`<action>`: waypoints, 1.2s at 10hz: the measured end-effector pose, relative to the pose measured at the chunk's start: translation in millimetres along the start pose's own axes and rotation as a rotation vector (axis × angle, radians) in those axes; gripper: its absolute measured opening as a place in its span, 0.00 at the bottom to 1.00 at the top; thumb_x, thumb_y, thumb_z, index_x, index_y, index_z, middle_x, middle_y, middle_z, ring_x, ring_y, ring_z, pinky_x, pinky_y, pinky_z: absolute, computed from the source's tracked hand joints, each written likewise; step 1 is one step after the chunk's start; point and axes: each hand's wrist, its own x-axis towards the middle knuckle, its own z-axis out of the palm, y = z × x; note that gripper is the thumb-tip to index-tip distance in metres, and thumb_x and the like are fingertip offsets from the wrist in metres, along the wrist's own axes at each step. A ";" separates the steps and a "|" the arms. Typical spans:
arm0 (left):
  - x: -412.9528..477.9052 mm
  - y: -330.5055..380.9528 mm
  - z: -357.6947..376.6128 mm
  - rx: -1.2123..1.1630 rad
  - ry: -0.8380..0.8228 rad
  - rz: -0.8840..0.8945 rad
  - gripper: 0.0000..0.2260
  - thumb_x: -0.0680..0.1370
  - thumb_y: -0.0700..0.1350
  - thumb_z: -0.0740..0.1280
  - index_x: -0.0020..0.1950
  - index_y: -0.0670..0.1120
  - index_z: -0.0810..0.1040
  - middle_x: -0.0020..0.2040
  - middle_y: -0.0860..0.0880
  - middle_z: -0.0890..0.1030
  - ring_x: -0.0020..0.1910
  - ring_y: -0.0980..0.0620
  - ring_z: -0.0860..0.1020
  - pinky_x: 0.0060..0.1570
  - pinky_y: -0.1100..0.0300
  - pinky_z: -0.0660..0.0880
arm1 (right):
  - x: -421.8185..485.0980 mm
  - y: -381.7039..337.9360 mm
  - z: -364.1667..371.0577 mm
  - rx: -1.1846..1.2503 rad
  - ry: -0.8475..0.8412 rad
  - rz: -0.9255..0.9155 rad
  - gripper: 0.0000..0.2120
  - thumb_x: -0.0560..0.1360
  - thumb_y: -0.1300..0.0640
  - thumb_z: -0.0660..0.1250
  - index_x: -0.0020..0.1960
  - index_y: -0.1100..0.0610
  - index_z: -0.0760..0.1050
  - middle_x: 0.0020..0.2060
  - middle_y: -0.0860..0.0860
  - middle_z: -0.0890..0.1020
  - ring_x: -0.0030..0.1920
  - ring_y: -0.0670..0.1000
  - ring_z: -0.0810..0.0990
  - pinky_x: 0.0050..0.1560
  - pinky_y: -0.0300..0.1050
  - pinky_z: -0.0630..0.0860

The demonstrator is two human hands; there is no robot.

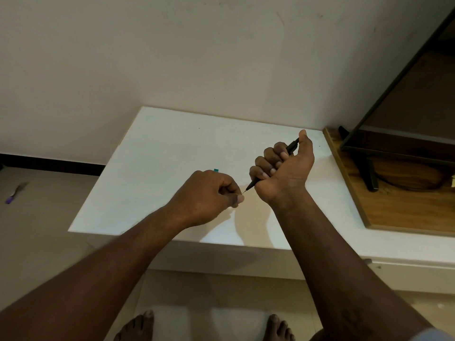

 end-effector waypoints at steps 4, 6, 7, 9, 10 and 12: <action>1.4 0.6 -3.9 -0.323 -0.218 -0.283 0.04 0.78 0.48 0.74 0.48 0.49 0.87 0.42 0.53 0.89 0.38 0.56 0.87 0.41 0.62 0.82 | -1.2 -1.7 0.7 -0.011 -0.015 -0.012 0.27 0.77 0.36 0.60 0.29 0.52 0.59 0.26 0.47 0.56 0.25 0.49 0.51 0.25 0.41 0.52; 0.9 -4.1 -7.6 -0.435 -0.316 -0.444 0.04 0.78 0.44 0.74 0.51 0.46 0.87 0.45 0.49 0.89 0.38 0.52 0.87 0.39 0.59 0.83 | -1.2 -2.2 0.5 -0.009 -0.011 -0.002 0.28 0.77 0.34 0.61 0.29 0.52 0.59 0.26 0.47 0.56 0.24 0.49 0.51 0.25 0.40 0.52; 1.9 -5.5 -7.5 -0.452 -0.284 -0.474 0.04 0.79 0.43 0.73 0.51 0.46 0.87 0.45 0.49 0.89 0.37 0.52 0.87 0.39 0.59 0.83 | -0.9 -2.6 -0.1 -0.005 -0.007 -0.003 0.28 0.77 0.34 0.61 0.29 0.52 0.59 0.26 0.47 0.56 0.24 0.49 0.51 0.25 0.40 0.52; 2.2 -5.5 -10.0 -0.585 -0.292 -0.535 0.06 0.80 0.43 0.71 0.53 0.45 0.87 0.48 0.48 0.89 0.41 0.50 0.88 0.39 0.58 0.83 | -0.2 -5.8 -1.5 0.001 -0.004 -0.020 0.29 0.78 0.33 0.60 0.29 0.52 0.59 0.26 0.47 0.56 0.24 0.48 0.52 0.25 0.40 0.52; 1.9 -4.8 -10.3 -0.640 -0.295 -0.549 0.08 0.81 0.44 0.68 0.54 0.45 0.87 0.49 0.48 0.89 0.43 0.49 0.88 0.39 0.57 0.83 | -0.1 -6.8 -1.9 -0.003 -0.008 -0.029 0.29 0.78 0.33 0.60 0.29 0.52 0.59 0.25 0.47 0.57 0.24 0.48 0.52 0.25 0.40 0.52; 0.4 -4.3 -11.0 -0.724 -0.315 -0.567 0.11 0.83 0.45 0.64 0.57 0.45 0.86 0.52 0.47 0.89 0.47 0.47 0.88 0.38 0.56 0.82 | 0.6 -7.0 -1.3 -0.026 -0.026 -0.046 0.29 0.78 0.33 0.59 0.29 0.52 0.59 0.25 0.47 0.57 0.24 0.48 0.52 0.25 0.40 0.52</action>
